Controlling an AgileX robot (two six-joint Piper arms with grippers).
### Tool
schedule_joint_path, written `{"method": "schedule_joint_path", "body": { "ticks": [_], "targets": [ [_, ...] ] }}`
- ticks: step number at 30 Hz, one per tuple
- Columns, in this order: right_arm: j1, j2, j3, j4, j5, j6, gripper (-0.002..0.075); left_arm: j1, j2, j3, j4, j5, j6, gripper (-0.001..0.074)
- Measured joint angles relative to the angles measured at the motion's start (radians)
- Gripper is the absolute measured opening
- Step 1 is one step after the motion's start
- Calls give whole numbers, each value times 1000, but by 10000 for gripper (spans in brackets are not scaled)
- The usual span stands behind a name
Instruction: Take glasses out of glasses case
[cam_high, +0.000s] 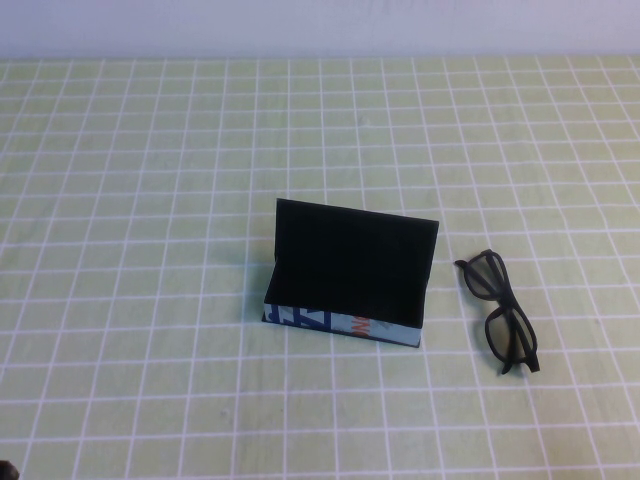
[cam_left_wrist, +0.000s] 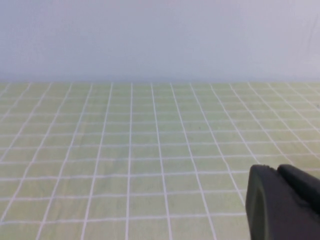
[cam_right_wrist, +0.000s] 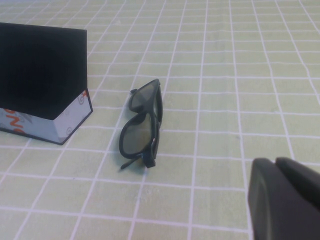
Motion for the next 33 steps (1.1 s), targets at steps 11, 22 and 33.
{"method": "schedule_joint_path", "body": {
  "ticks": [11,22,33],
  "targets": [
    [0,0,0,0,0,0,-18,80,-115,32,313,-101,-317,-4],
    [0,-1,0,0,0,0,-18,88,-233,33,431,149,-351,-4],
    [0,-1,0,4,0,0,-18,88,-235,33,480,423,-402,-4]
  ]
}}
